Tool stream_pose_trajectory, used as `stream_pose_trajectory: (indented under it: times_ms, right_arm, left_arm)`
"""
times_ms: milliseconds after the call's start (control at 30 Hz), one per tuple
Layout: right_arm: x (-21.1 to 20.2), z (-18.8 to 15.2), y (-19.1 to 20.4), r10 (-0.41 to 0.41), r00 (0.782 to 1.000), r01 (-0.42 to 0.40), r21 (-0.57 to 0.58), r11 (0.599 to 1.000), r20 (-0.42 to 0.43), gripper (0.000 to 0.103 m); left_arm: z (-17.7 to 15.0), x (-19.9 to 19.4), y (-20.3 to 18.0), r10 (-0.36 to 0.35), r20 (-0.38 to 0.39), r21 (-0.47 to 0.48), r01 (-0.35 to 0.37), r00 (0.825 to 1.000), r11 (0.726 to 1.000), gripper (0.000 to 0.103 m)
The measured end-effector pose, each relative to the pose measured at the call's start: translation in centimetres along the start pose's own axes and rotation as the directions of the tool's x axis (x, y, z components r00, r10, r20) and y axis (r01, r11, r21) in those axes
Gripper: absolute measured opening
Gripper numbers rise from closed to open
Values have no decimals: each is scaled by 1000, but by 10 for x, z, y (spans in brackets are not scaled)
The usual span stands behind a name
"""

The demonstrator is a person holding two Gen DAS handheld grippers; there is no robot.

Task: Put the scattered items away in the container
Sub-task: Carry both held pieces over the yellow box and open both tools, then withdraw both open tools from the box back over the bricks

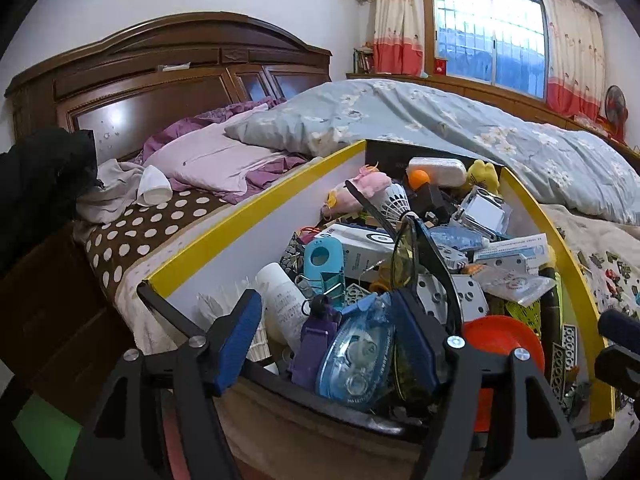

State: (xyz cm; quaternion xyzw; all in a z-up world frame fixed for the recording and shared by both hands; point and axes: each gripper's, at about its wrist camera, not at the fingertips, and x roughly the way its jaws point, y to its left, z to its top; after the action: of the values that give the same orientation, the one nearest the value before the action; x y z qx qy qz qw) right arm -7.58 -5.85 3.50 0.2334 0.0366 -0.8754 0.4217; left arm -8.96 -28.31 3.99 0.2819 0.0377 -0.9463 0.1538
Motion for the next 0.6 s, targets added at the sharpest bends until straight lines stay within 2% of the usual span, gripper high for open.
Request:
stream_pose_trajectory:
  times_ms: [100, 333, 500, 600]
  right_arm:
    - [-4, 0, 1, -10, 1000, 10, -9, 1000, 8, 37]
    - [-29, -7, -16, -50, 998, 48, 60, 997, 34, 37]
    - [-49, -25, -40, -124, 992, 122, 105, 987, 20, 37]
    - [-61, -39, -58, -180, 984, 178, 141, 974, -3, 37]
  left_arm:
    - [-1, -4, -4, -9, 5, 6, 9, 1000, 1000, 69]
    - [3, -20, -16, -2, 44, 20, 1, 999, 1000, 69]
    - [10, -43, -34, -53, 90, 38, 50, 995, 998, 71]
    - [13, -51, -52, -122, 97, 49, 118, 988, 992, 73]
